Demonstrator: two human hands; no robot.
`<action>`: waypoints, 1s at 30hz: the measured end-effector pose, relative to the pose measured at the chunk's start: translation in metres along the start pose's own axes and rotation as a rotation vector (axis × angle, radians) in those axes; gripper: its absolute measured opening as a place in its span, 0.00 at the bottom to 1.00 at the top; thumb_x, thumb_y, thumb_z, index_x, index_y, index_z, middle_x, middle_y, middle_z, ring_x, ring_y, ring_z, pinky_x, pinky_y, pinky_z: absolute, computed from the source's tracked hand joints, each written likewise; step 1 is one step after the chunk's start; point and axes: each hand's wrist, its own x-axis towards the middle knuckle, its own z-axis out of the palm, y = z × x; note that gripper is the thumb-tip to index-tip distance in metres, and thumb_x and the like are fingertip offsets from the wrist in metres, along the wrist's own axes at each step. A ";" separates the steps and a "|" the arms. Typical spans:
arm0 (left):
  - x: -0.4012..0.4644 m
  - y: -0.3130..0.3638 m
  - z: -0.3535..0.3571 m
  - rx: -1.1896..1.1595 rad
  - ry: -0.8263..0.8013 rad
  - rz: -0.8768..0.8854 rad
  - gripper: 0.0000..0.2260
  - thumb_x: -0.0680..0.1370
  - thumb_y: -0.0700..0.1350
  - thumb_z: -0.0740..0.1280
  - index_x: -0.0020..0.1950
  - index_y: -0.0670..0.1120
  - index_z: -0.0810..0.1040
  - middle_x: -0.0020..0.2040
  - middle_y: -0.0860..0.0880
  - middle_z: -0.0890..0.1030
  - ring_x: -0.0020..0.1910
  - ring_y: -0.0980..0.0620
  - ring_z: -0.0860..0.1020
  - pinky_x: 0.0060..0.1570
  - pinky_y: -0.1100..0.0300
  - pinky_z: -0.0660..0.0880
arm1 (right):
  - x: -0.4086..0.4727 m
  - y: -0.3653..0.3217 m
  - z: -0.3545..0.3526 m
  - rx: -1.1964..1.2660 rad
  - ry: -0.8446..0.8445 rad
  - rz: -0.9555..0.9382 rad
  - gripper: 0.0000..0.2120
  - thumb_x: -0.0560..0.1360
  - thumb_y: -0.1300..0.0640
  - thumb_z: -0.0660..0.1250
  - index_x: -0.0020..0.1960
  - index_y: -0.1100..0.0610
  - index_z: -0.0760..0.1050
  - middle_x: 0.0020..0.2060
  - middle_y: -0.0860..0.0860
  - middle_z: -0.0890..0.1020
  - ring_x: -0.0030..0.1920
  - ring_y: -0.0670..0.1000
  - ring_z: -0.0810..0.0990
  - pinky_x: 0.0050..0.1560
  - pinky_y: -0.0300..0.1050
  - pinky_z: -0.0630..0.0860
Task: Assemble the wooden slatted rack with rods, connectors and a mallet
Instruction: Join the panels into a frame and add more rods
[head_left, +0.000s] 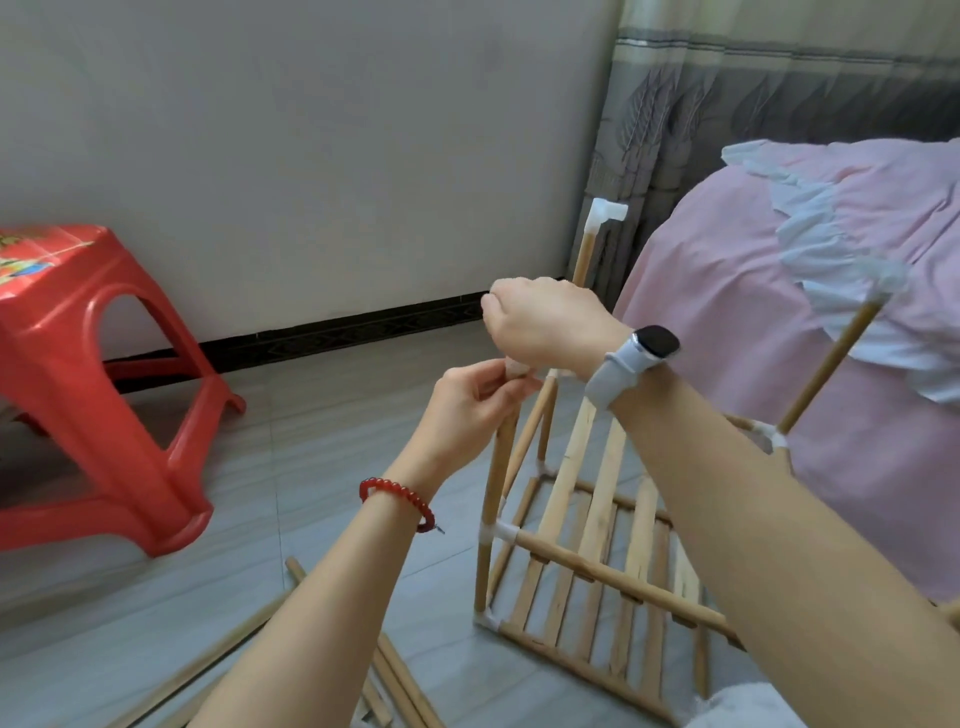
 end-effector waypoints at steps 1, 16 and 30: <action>-0.001 -0.001 -0.001 -0.004 0.007 -0.012 0.07 0.78 0.40 0.66 0.45 0.51 0.81 0.44 0.39 0.83 0.47 0.36 0.79 0.48 0.45 0.77 | 0.003 -0.003 0.003 -0.031 -0.023 0.017 0.10 0.80 0.56 0.50 0.51 0.56 0.69 0.45 0.54 0.74 0.45 0.57 0.71 0.43 0.47 0.62; -0.001 -0.009 -0.011 0.237 -0.140 -0.117 0.11 0.79 0.47 0.63 0.62 0.51 0.76 0.55 0.54 0.80 0.53 0.57 0.78 0.51 0.66 0.73 | 0.002 0.000 0.021 -0.218 0.141 -0.054 0.17 0.81 0.50 0.50 0.61 0.56 0.72 0.55 0.53 0.78 0.57 0.56 0.75 0.59 0.53 0.66; -0.161 -0.156 -0.150 0.524 0.001 -0.695 0.13 0.81 0.44 0.61 0.62 0.42 0.77 0.58 0.46 0.80 0.55 0.51 0.77 0.50 0.64 0.70 | -0.045 -0.075 0.172 0.377 -0.004 -0.424 0.17 0.78 0.59 0.52 0.61 0.58 0.74 0.52 0.54 0.79 0.43 0.57 0.79 0.38 0.52 0.76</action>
